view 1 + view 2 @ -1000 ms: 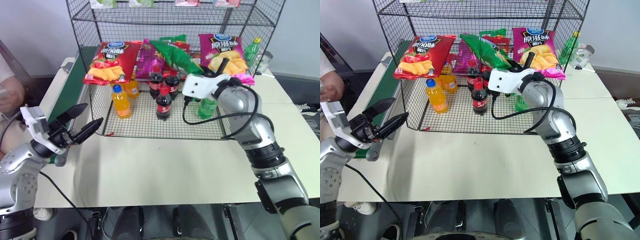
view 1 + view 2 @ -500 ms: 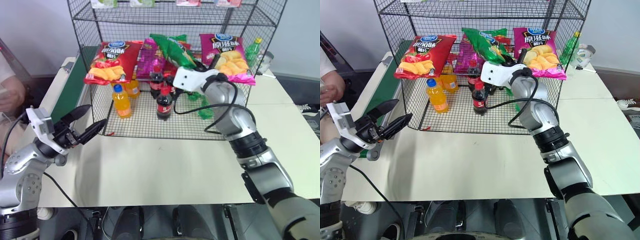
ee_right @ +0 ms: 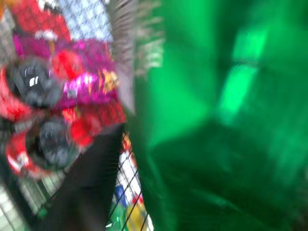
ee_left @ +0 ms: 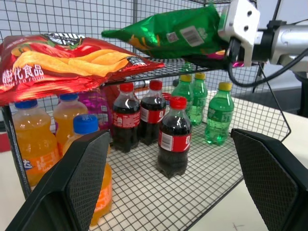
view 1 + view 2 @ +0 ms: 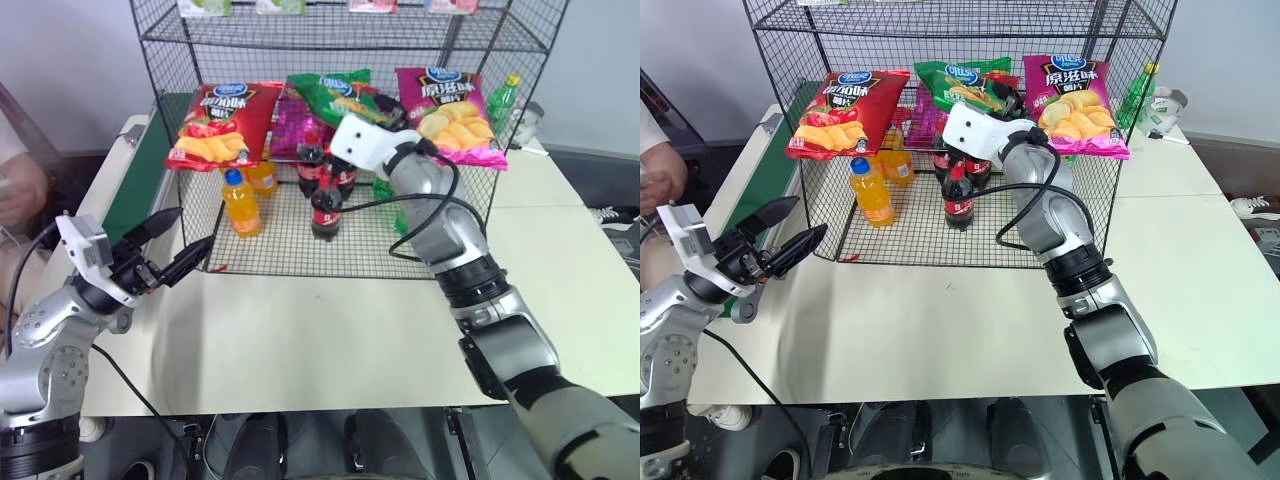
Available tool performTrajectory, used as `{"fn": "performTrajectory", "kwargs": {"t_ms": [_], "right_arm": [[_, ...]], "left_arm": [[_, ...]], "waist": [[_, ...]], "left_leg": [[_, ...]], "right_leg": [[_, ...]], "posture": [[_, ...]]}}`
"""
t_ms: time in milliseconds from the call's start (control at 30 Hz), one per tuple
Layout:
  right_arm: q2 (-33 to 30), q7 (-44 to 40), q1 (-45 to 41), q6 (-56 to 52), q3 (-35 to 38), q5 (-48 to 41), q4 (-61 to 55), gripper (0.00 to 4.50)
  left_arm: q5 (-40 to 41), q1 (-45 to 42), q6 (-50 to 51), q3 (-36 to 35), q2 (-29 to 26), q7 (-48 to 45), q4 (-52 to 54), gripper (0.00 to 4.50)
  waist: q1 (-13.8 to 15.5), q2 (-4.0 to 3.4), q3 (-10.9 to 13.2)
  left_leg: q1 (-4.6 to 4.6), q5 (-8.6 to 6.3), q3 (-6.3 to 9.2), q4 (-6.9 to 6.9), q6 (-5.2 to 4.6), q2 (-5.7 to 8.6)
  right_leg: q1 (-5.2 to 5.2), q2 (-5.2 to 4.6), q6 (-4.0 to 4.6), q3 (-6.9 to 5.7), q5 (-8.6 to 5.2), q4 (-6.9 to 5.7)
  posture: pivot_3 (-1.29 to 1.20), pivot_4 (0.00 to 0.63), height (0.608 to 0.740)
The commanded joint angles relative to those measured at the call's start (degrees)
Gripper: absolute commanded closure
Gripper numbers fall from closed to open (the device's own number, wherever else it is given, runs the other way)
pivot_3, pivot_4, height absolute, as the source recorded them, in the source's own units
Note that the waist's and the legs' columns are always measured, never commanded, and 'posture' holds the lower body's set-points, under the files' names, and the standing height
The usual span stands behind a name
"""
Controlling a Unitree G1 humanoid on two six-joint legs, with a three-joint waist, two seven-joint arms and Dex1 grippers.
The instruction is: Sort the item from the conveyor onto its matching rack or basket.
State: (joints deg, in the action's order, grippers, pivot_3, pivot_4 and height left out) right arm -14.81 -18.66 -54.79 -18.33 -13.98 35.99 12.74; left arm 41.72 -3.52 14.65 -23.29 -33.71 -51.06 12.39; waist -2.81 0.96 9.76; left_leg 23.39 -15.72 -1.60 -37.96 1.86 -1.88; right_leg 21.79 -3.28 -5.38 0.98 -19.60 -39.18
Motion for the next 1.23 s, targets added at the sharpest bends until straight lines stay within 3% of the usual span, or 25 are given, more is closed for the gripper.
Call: {"fn": "performTrajectory", "kwargs": {"t_ms": [33,267,333,433,533,667,767,867,1033,1233], "right_arm": [[2.7,-2.6,-0.4,-0.4,1.5,-6.2,-4.8,0.45],[6.0,-7.3,2.1,-5.9,4.9,-16.8,-12.7,0.45],[3.7,-10.5,3.6,-4.6,3.6,-17.9,-14.8,0.45],[5.9,-14.9,6.0,-9.6,7.2,-27.6,-21.1,0.45],[4.4,-15.5,6.9,-10.1,8.8,-30.3,-23.8,0.45],[4.6,-23.3,12.1,-18.4,19.4,-51.2,-33.7,0.45],[0.5,-28.3,18.2,-23.3,25.2,-62.2,-38.0,0.45],[-9.0,-37.1,29.8,-25.0,28.5,-68.2,-39.7,0.45],[-21.6,-46.0,40.9,-19.0,31.7,-69.1,-35.8,0.45],[-25.0,-46.9,43.9,-14.6,31.2,-69.2,-33.2,0.45]], "left_arm": [[-0.4,0.3,-1.2,-0.3,-0.2,-0.4,1.1,0.23],[-0.7,0.3,-1.5,0.2,0.0,-0.5,1.1,0.23],[-0.7,0.2,-1.5,0.2,0.0,-0.5,1.0,0.23],[-0.8,0.2,-1.5,0.0,-0.2,-0.6,0.9,0.23],[-0.7,0.5,-1.3,-0.3,-0.4,-0.7,0.9,0.23],[0.8,4.2,3.1,-0.6,-1.2,0.9,4.5,0.23],[0.9,7.4,5.6,-1.4,-2.0,2.5,6.3,0.23],[0.6,9.5,8.2,-3.4,-3.5,5.0,7.1,0.23],[-2.2,12.9,11.3,-3.2,-5.6,8.3,8.4,0.23],[-3.9,11.6,6.9,-5.5,-7.7,4.5,2.9,0.23]], "waist": [[0.0,-0.01,0.0],[0.3,0.00,0.0],[0.2,0.00,0.0],[0.3,0.01,0.0],[0.2,0.00,0.0],[0.3,0.02,0.0],[0.4,0.02,0.0],[0.7,0.04,0.0],[0.1,-0.10,0.0],[0.4,-0.09,0.0]], "left_leg": [[0.00,0.00,0.00,0.00,0.00,0.00],[0.07,0.00,0.00,0.02,0.00,0.03],[0.07,0.00,0.00,0.02,0.00,0.02],[0.07,0.00,0.01,0.03,-0.01,0.03],[0.07,-0.01,0.01,0.05,-0.01,0.02],[0.07,-0.01,0.02,0.09,-0.01,0.01],[0.07,-0.03,0.03,0.19,-0.06,0.03],[0.06,-0.04,0.07,0.20,-0.07,0.05],[-0.13,-0.06,0.06,0.26,-0.11,0.05],[-0.37,-0.05,0.04,0.57,-0.09,0.03]], "right_leg": [[0.02,0.00,0.00,0.00,0.00,-0.01],[0.06,-0.07,0.00,-0.02,0.00,-0.01],[0.07,-0.07,0.00,-0.02,0.00,-0.02],[0.06,-0.07,0.00,-0.05,0.00,0.00],[0.07,-0.07,0.00,-0.04,0.00,0.01],[0.07,-0.07,0.00,-0.04,0.00,0.03],[-0.01,-0.13,0.00,-0.06,0.00,0.17],[-0.10,-0.18,0.00,-0.10,0.00,0.31],[-0.34,-0.20,0.01,-0.09,0.00,0.53],[-0.40,-0.09,0.03,-0.05,0.00,0.54]], "posture": [[0.00,0.150,0.739],[0.00,0.150,0.739],[0.00,0.150,0.739],[0.00,0.150,0.739],[0.00,0.150,0.739],[0.00,0.150,0.739],[0.00,0.150,0.739],[0.00,0.150,0.739],[0.00,0.150,0.739],[0.00,0.150,0.739]]}}
